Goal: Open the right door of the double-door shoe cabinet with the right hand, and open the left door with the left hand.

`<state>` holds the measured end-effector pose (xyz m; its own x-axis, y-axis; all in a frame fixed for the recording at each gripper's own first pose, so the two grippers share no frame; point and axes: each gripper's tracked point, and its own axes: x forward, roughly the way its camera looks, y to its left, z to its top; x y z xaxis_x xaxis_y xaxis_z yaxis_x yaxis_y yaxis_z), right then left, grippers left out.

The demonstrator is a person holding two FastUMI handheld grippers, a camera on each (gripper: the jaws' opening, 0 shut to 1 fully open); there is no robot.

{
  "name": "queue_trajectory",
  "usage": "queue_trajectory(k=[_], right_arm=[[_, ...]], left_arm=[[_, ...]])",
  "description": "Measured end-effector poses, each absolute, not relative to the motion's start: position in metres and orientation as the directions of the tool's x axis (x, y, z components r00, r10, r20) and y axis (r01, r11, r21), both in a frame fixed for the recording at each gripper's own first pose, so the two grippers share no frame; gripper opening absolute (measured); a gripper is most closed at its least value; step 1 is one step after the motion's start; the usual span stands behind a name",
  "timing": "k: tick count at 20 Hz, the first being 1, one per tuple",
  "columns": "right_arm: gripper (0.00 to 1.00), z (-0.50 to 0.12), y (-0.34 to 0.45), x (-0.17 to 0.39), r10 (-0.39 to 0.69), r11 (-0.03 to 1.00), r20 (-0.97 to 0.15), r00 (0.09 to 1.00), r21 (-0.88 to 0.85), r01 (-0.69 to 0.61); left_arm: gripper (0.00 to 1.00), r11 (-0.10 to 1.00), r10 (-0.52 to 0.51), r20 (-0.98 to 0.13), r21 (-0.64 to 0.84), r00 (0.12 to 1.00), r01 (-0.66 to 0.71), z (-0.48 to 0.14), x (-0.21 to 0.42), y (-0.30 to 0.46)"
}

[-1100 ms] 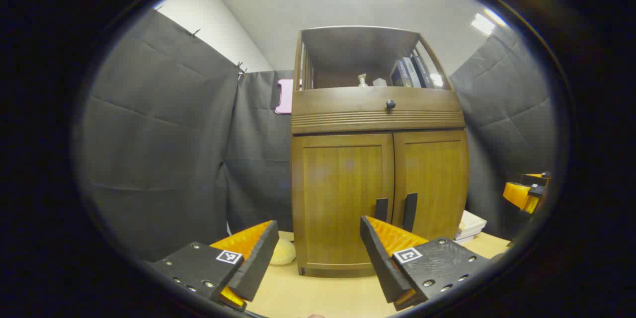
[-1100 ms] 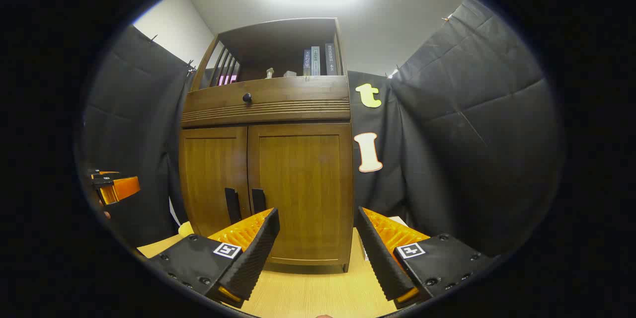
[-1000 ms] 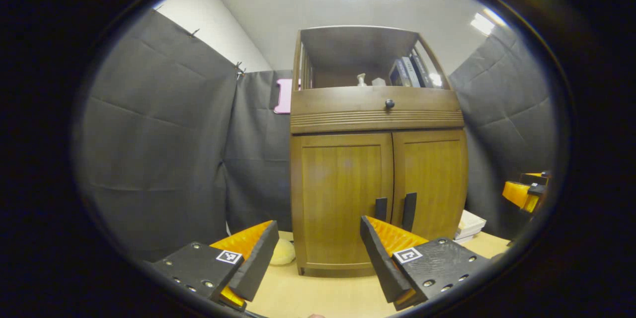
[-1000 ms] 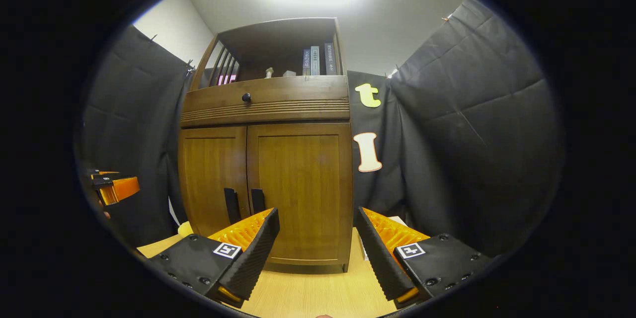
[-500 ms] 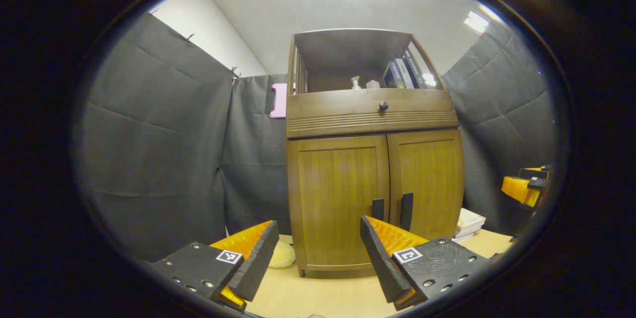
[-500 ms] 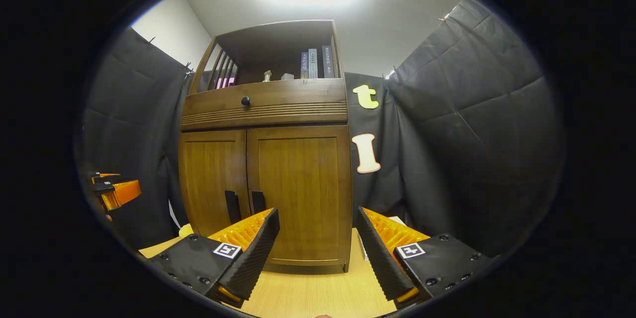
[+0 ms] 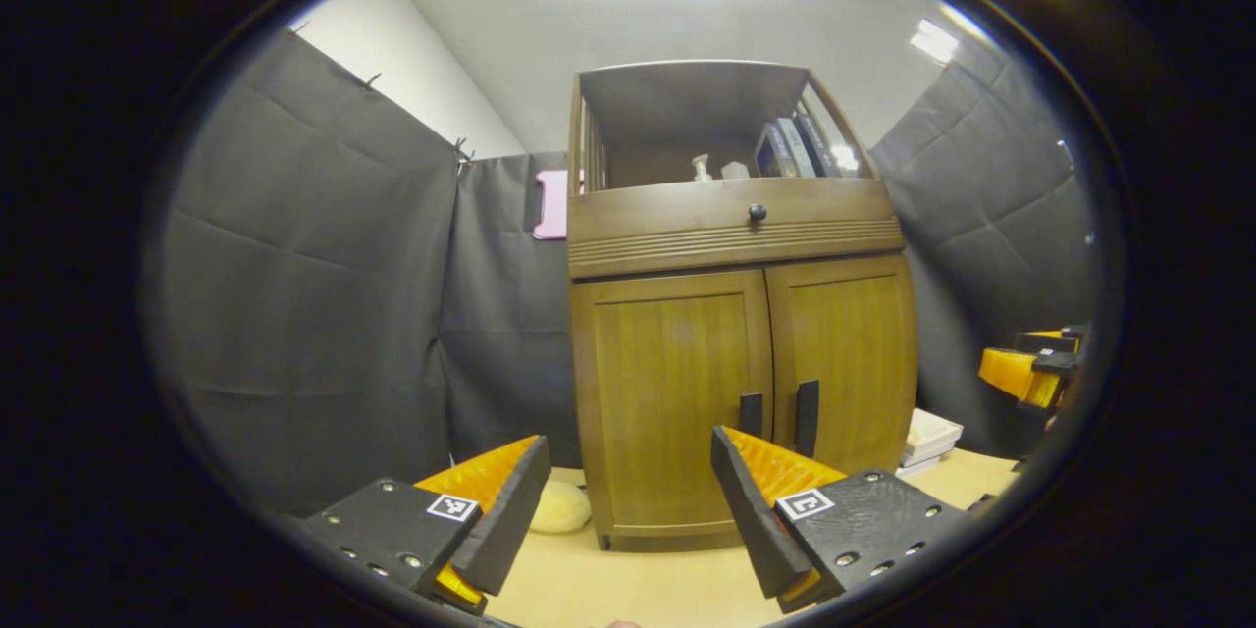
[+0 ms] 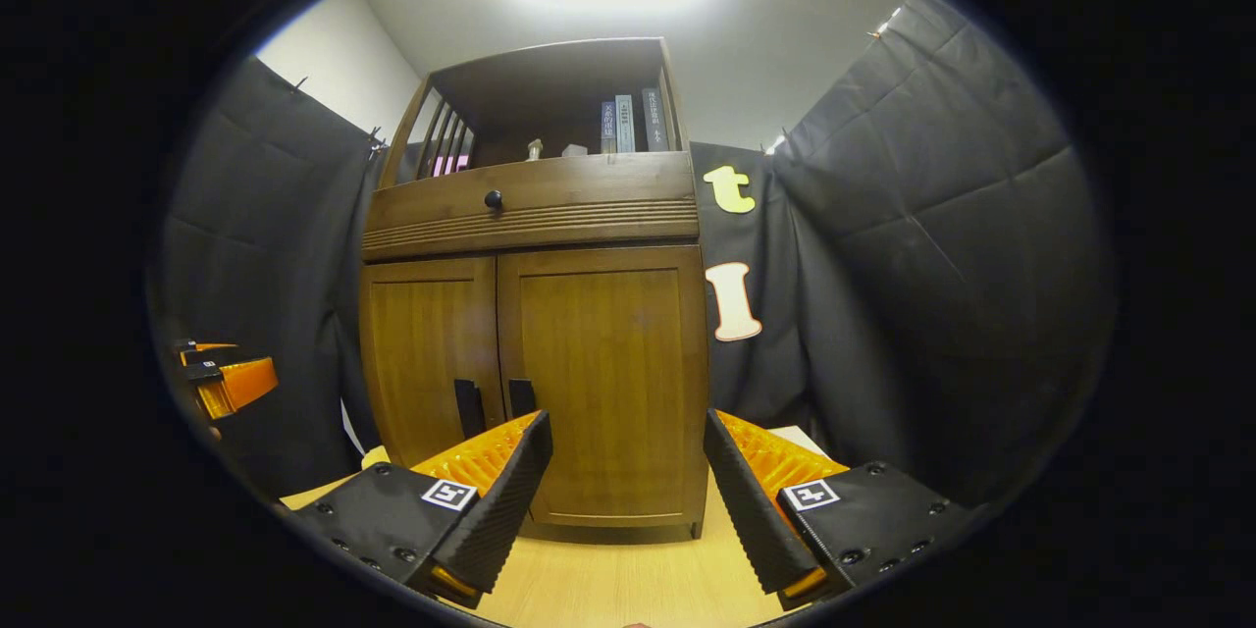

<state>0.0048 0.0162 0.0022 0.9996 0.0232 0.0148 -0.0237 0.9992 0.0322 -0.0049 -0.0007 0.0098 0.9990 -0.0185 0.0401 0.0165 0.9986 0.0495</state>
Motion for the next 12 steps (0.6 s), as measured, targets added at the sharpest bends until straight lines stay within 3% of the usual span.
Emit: queue_trajectory(k=[12], right_arm=[[0.97, -0.014, 0.065, 0.078, 0.118, 0.993, 0.006, 0.993, 0.029, -0.118]], left_arm=[[0.94, 0.996, 0.051, 0.044, 0.077, 0.998, -0.054, 0.019, -0.015, 0.006]])
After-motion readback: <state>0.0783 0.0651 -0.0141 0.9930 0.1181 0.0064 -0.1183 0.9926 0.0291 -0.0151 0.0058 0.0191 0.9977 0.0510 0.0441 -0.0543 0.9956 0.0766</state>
